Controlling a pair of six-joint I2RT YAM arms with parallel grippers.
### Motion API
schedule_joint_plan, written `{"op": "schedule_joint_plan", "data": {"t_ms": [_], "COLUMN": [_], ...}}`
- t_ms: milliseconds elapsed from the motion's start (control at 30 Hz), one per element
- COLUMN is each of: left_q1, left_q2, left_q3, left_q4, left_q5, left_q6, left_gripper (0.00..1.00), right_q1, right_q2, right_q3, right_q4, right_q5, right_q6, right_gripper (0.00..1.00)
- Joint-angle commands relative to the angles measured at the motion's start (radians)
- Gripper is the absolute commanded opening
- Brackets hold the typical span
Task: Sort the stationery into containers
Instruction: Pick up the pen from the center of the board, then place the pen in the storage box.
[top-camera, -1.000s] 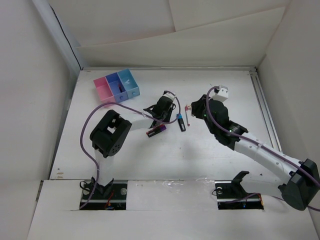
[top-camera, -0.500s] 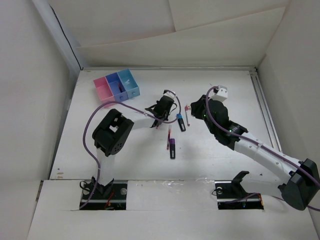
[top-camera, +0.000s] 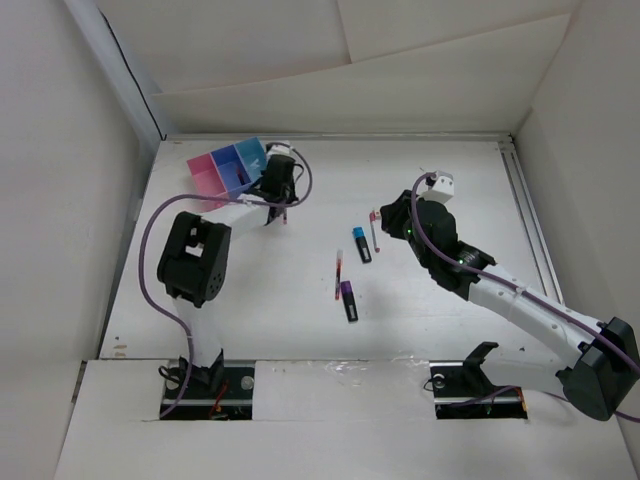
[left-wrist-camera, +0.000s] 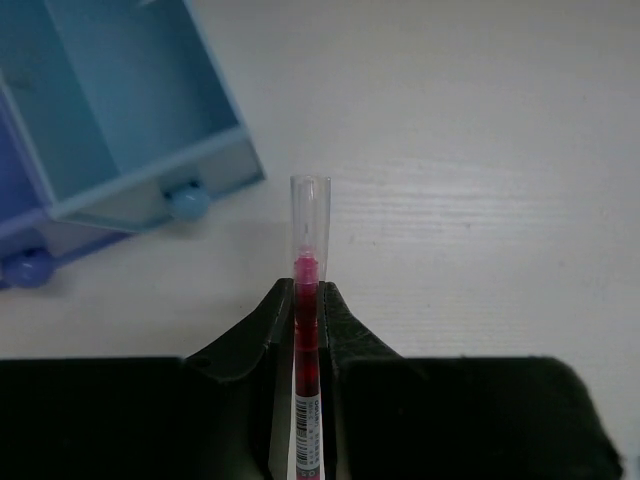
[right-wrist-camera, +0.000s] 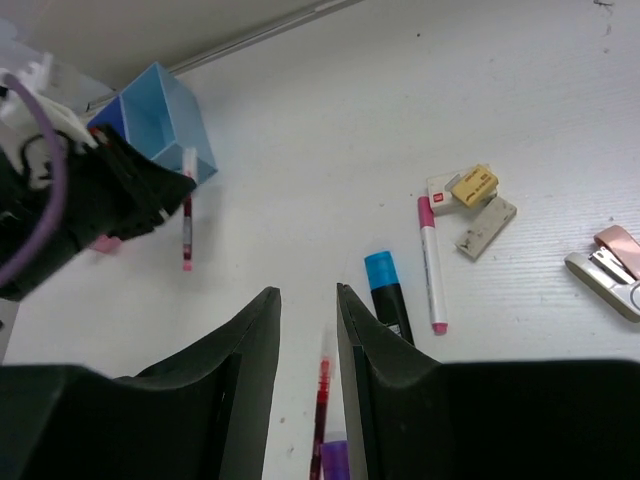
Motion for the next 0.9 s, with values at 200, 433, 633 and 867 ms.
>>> {"op": "schedule_joint_plan", "data": {"t_ms": [200,433,633,867], "left_q1": [0.303,0.479,0.479,0.479], "left_q2": [-0.144,-0.029,0.011,0.057], "left_q3": [0.154,0.286,0.306,0.324], "left_q4": [0.041,0.001,0.001,-0.008], "left_q5": [0.255,0.361,0.294,0.284], "left_q6": [-0.295,-0.347,-0.303,-0.303], "left_gripper": [0.00,0.00,0.00,0.00], "right_q1": [-0.006,-0.006,-0.006,-0.006], "right_q2": [-0.002,0.007,0.007,0.007], "right_q3": [0.017,0.017,0.027,0.027], "right_q4": [0.022,0.022,0.022,0.022], "right_q5": [-0.026,-0.026,-0.035,-0.035], "right_q6": [-0.018,-0.018,-0.018,-0.018], "right_gripper": [0.35,0.35,0.35,0.35]}}
